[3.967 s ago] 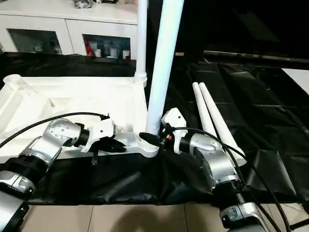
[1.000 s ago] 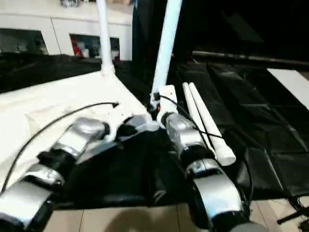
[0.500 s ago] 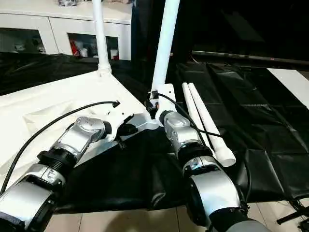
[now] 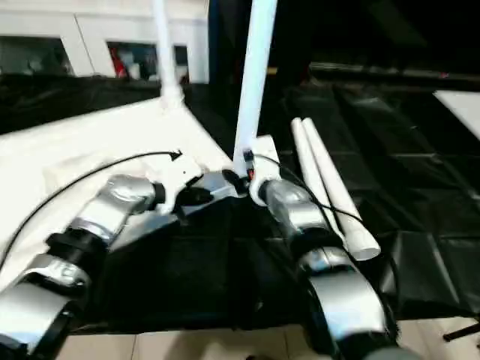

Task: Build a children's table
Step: Rotate leg to tighten

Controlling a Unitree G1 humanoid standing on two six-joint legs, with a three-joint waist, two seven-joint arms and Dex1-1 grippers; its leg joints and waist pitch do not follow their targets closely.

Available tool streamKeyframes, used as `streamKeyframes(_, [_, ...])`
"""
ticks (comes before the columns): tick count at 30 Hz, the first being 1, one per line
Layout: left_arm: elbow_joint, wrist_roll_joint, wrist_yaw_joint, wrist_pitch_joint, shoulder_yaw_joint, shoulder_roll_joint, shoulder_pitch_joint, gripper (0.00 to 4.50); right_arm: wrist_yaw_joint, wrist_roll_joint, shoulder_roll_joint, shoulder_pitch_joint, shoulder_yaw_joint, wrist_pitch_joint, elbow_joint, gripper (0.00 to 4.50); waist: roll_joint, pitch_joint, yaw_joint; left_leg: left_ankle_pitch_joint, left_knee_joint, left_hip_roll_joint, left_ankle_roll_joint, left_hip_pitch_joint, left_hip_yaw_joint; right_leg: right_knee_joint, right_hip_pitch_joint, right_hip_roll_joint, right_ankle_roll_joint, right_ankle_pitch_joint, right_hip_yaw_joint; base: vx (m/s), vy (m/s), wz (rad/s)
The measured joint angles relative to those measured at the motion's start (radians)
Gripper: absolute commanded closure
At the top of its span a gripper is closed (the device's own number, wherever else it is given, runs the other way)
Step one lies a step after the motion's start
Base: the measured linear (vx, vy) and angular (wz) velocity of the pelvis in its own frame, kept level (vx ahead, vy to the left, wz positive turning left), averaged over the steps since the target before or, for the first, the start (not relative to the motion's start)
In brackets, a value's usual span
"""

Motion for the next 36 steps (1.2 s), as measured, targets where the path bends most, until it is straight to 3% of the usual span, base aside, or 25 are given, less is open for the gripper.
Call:
streamKeyframes(4, [-0.02, -0.017, -0.09, -0.063, -0.006, 0.04, 0.029, 4.5, 0.148, 0.007, -0.102, 0.12, 0.079, 0.055, -0.213, 0.37, 0.002, 0.001, 0.009, -0.001, 0.001, 0.001, 0.001, 0.0, 0.0, 0.001, 0.0, 0.0, 0.0, 0.0, 0.0, 0.0, 0.0, 0.0])
streamKeyframes(8, [-0.064, -0.052, -0.196, -0.126, -0.005, 0.092, 0.085, 4.5, 0.246, -0.004, -0.166, 0.211, 0.12, 0.06, -0.347, 0.07, 0.007, 0.004, 0.011, 0.0, 0.005, 0.002, -0.001, 0.001, 0.001, 0.003, 0.001, 0.0, 0.0, -0.001, 0.002, 0.0, 0.0, 0.0])
streamKeyframes(11, [-0.091, -0.07, -0.266, -0.164, -0.01, 0.114, 0.119, 4.5, 0.301, 0.006, -0.194, 0.25, 0.125, 0.066, -0.45, 0.07, 0.008, 0.005, 0.015, 0.001, 0.005, 0.001, -0.003, 0.003, 0.002, 0.006, 0.001, 0.0, 0.0, 0.0, 0.003, 0.0, 0.0, 0.0])
streamKeyframes(19, [-0.129, -0.092, -0.326, -0.171, -0.013, 0.134, 0.154, 4.5, 0.358, 0.043, -0.215, 0.303, 0.14, 0.082, -0.556, 0.07, 0.008, 0.005, 0.017, 0.002, 0.005, 0.001, -0.01, 0.007, 0.001, 0.013, 0.001, 0.0, 0.003, -0.001, 0.004, 0.0, 0.0, 0.0])
streamKeyframes(30, [-0.134, -0.092, -0.335, -0.173, -0.013, 0.137, 0.16, 4.5, 0.356, 0.035, -0.204, 0.316, 0.155, 0.089, -0.557, 1.04, 0.008, 0.005, 0.015, 0.003, 0.01, 0.002, -0.01, 0.006, 0.001, 0.017, 0.001, 0.0, 0.003, -0.002, 0.005, 0.0, 0.0, 0.0])
streamKeyframes(34, [-0.138, -0.092, -0.337, -0.173, -0.012, 0.139, 0.162, 4.5, 0.345, 0.035, -0.2, 0.316, 0.154, 0.089, -0.555, 1.19, 0.008, 0.005, 0.016, 0.004, 0.011, 0.002, -0.008, 0.006, 0.001, 0.017, 0.001, 0.0, 0.003, -0.002, 0.005, 0.0, 0.0, 0.0])
streamKeyframes(36, [-0.138, -0.092, -0.337, -0.173, -0.012, 0.139, 0.163, 4.5, 0.344, 0.035, -0.198, 0.316, 0.155, 0.087, -0.553, 1.54, 0.008, 0.005, 0.015, 0.004, 0.011, 0.002, -0.008, 0.006, 0.001, 0.018, 0.001, 0.0, 0.003, -0.002, 0.005, 0.0, 0.0, 0.0])
